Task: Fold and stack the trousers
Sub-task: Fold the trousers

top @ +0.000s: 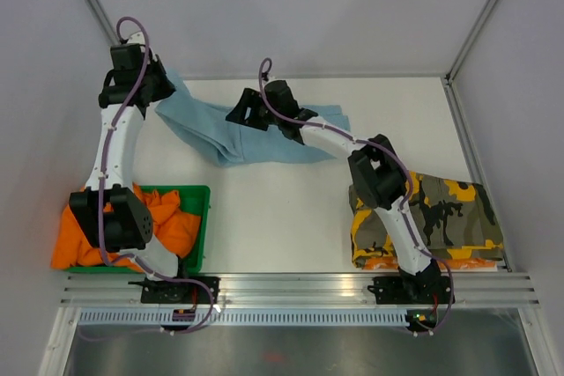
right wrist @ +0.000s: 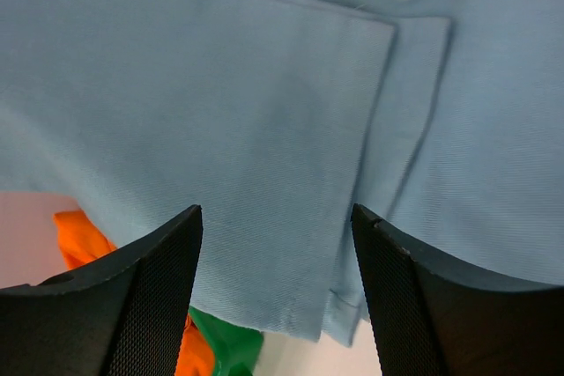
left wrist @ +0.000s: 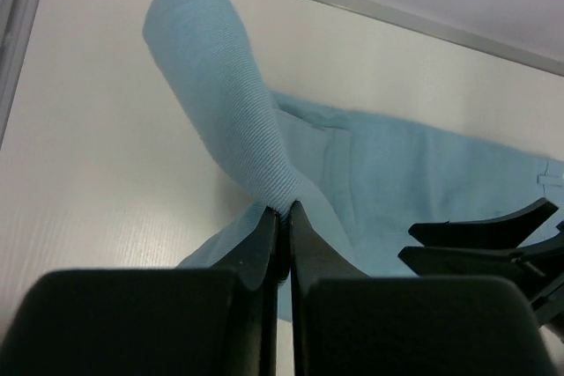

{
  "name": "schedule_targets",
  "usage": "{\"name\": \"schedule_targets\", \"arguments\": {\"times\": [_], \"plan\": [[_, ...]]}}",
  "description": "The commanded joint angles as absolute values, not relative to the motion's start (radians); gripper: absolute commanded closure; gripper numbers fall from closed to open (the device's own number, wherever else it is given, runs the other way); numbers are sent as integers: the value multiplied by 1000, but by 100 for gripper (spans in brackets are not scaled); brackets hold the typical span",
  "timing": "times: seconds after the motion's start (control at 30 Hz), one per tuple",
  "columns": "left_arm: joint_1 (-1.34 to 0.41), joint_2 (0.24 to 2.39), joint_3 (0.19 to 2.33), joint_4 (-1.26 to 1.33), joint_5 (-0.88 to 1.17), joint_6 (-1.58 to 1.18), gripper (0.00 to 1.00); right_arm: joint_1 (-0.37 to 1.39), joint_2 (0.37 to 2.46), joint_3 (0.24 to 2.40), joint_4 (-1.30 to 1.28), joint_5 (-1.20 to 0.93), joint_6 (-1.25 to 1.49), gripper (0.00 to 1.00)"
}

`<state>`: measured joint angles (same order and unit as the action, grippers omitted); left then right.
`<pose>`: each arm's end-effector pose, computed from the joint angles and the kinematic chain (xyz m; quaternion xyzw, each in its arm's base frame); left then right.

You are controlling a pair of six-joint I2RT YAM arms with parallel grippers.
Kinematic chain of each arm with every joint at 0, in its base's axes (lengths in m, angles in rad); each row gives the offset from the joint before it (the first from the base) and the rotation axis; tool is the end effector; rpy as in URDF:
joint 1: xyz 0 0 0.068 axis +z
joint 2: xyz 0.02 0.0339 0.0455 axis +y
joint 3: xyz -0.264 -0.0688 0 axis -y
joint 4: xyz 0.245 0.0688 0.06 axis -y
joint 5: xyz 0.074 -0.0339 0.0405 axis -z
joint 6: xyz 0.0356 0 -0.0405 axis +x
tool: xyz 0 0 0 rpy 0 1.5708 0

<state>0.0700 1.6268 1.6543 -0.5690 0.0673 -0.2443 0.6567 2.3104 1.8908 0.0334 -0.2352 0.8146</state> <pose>0.3711 0.0236 0.3874 -0.1198 0.8618 -0.0720 0.4875 0.4280 0.3404 0.2226 -0.0003 0.8265 0.4442 0.3457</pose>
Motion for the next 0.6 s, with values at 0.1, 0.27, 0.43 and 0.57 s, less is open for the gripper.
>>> {"name": "schedule_targets", "arguments": {"times": [0.1,0.27,0.43,0.57], "plan": [[130,1606,1669,-480,253,-172,98,732,2442,2051,43,-227,818,27],[158,1634,1712,-495,333,-169,98,791,2505,2036,46,-173,828,43],[156,1638,1733,-503,408,-202,98,808,2559,2042,58,-147,834,58],[156,1634,1730,-483,492,-271,98,810,2620,2134,20,-143,828,62]]}}
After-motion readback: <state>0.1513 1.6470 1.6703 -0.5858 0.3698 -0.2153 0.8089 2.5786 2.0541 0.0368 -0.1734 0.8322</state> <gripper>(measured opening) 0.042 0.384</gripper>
